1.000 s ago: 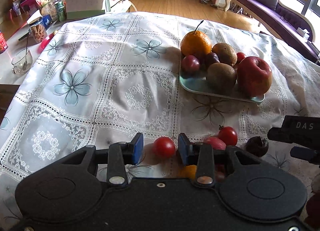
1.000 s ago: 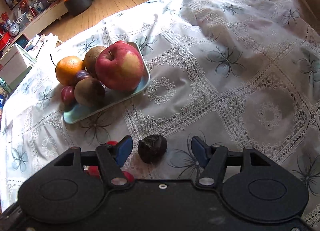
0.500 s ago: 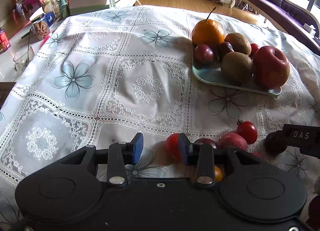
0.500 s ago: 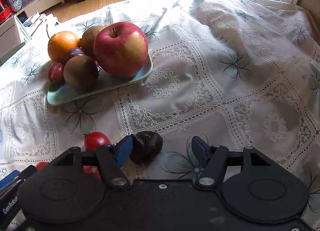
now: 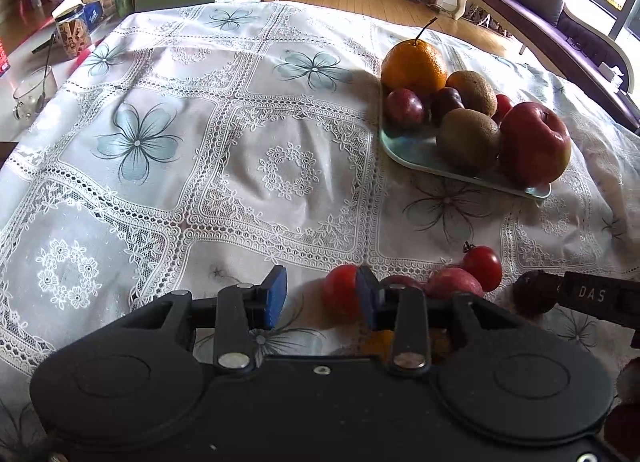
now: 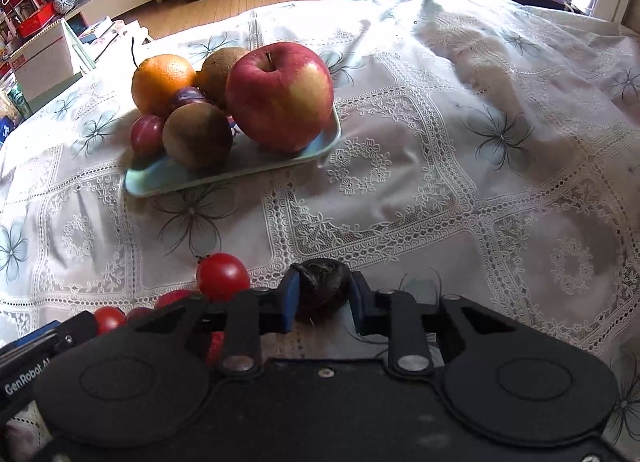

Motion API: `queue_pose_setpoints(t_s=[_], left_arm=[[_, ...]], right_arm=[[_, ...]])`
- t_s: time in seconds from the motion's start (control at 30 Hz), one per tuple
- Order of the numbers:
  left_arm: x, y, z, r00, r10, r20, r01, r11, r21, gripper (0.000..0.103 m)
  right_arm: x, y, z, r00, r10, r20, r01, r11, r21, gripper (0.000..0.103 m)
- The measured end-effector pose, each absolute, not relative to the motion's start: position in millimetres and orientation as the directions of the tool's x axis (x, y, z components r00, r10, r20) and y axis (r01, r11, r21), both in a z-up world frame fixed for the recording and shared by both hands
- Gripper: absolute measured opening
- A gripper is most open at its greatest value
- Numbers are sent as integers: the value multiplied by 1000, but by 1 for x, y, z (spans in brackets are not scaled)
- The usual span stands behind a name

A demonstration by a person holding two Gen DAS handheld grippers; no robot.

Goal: Organize fruits
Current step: 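Grasp the second dark purple fruit with the right tool while the left tool grasps a red tomato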

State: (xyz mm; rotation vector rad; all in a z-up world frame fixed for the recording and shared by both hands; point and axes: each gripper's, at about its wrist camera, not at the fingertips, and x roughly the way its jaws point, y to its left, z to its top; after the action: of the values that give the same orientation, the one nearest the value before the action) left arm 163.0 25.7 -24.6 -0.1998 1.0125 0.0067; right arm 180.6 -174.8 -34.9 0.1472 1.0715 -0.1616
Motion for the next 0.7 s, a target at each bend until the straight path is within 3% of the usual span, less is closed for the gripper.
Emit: queue_pose_setpoints(t_s=[0.27, 0.4, 0.57, 0.7], left_arm=[[165, 26, -27, 519, -97, -849, -100, 980, -173, 46], [167, 17, -27, 525, -72, -848, -77, 988, -131, 47], [168, -2, -29, 545, -11, -838, -15, 1000, -23, 49], [171, -6, -32, 535, -18, -845, 16, 1000, -11, 50]], right_arm=[[179, -200, -37, 466, 31, -884, 266, 948, 173, 25], [178, -208, -38, 462, 38, -886, 304, 932, 199, 44], [180, -213, -41, 453, 40, -891, 323, 924, 206, 50], [182, -204, -40, 455, 10, -890, 299, 940, 163, 52]])
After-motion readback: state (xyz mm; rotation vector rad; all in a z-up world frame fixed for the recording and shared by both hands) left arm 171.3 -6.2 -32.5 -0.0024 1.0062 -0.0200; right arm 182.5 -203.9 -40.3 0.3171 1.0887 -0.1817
